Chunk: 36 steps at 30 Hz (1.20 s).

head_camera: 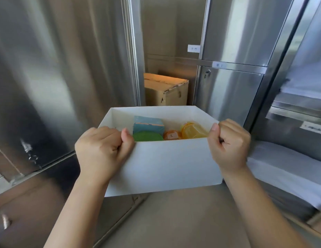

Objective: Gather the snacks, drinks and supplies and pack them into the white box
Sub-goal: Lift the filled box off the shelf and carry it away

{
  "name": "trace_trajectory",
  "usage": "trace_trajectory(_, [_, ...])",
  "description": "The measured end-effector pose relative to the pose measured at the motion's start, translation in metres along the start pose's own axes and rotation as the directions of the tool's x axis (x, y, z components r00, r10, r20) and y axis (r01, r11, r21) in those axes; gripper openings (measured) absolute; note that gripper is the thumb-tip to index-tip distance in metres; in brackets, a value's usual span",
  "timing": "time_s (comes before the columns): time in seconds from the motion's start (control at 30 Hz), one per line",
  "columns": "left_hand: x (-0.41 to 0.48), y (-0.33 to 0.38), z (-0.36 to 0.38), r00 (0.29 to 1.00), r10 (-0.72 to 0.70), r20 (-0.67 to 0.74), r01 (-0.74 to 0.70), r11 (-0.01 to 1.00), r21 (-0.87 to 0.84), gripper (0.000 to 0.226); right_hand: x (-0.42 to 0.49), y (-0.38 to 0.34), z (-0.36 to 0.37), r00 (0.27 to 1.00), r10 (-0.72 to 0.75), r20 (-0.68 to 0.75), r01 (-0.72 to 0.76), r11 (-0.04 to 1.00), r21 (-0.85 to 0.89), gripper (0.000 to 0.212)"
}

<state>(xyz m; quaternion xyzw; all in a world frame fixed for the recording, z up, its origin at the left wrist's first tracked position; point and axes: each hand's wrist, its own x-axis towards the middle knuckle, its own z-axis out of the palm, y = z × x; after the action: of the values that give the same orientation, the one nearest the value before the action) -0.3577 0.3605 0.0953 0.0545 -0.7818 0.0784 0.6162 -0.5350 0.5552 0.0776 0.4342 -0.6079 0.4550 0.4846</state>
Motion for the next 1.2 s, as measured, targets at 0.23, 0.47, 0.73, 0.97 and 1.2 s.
trace_trajectory(0.23, [0.019, 0.023, 0.123, 0.999, 0.042, 0.000, -0.042, 0.988, -0.146, 0.053, -0.001, 0.100, -0.005, 1.000, 0.016, -0.021, -0.019, 0.989, -0.149, 0.042])
trace_trajectory(0.47, [0.048, 0.019, 0.280, 0.998, 0.047, -0.046, -0.056, 0.974, -0.219, 0.048, 0.019, 0.227, 0.042, 1.000, 0.012, -0.004, -0.013, 0.970, -0.241, 0.045])
trace_trajectory(0.73, [0.106, -0.035, 0.435, 0.998, 0.044, -0.046, -0.052, 0.978, -0.204, 0.052, 0.086, 0.358, 0.144, 0.999, -0.030, 0.020, 0.034, 0.968, -0.249, 0.053])
trace_trajectory(0.97, [0.136, -0.089, 0.519, 0.994, 0.030, -0.109, -0.041, 0.995, -0.095, 0.053, 0.125, 0.438, 0.248, 0.996, -0.094, 0.013, 0.095, 0.989, -0.109, 0.051])
trace_trajectory(1.2, [0.134, -0.139, 0.580, 0.999, -0.024, -0.039, 0.025, 1.000, 0.019, 0.052, 0.131, 0.502, 0.352, 0.995, -0.076, 0.057, 0.075, 0.997, 0.011, 0.053])
